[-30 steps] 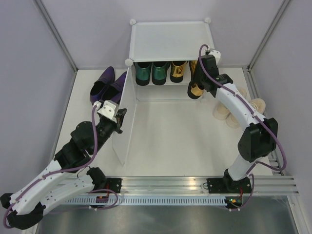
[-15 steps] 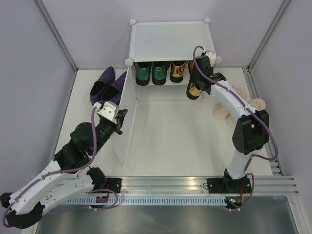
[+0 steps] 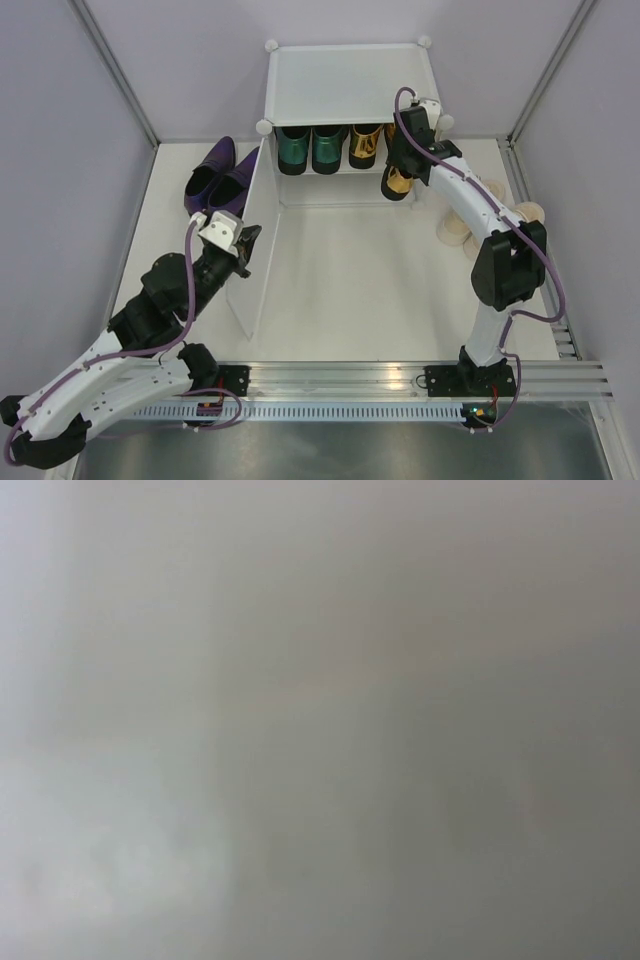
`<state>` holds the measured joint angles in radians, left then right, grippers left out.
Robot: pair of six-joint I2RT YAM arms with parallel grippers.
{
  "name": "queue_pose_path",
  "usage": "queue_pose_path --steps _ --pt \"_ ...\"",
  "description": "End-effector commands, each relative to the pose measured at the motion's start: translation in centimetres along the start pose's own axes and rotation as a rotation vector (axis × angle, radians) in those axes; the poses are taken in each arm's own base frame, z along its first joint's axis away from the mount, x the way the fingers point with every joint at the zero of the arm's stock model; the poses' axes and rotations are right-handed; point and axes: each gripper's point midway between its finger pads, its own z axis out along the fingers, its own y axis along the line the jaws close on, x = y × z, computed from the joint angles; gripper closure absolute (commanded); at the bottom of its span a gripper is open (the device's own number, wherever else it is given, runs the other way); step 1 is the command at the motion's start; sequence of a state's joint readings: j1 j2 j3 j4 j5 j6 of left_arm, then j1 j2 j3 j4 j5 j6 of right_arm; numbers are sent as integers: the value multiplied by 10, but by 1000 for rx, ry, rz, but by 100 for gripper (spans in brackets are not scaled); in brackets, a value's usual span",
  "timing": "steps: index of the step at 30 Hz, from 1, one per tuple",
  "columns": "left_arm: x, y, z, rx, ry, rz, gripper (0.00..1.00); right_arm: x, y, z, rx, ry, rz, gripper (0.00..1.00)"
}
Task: Place and organize the shoes in the shoe cabinet
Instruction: Place the shoe in the shoe cabinet.
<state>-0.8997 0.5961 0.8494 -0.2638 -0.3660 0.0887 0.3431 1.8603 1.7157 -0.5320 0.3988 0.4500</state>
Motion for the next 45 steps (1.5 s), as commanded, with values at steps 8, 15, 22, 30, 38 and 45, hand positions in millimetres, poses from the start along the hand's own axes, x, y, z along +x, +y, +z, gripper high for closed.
queue_pose_path --steps 8,15,22,30,38,45 --pt "46 -3 -7 23 152 86 98 -53 17 -1 -27 -143 100 32" --pt "45 -5 -8 29 146 86 98 -59 15 -9 -25 -152 111 24" --pt "44 -5 -9 30 141 87 98 -76 14 -27 -31 -178 128 16" --pt "43 -4 -10 30 137 84 98 -85 24 -39 -90 -179 156 13" --pt "41 -4 -11 29 130 81 98 -98 35 -55 -179 -220 188 2" --pt "41 -4 -12 29 127 82 98 -109 38 -68 -226 -267 211 2"
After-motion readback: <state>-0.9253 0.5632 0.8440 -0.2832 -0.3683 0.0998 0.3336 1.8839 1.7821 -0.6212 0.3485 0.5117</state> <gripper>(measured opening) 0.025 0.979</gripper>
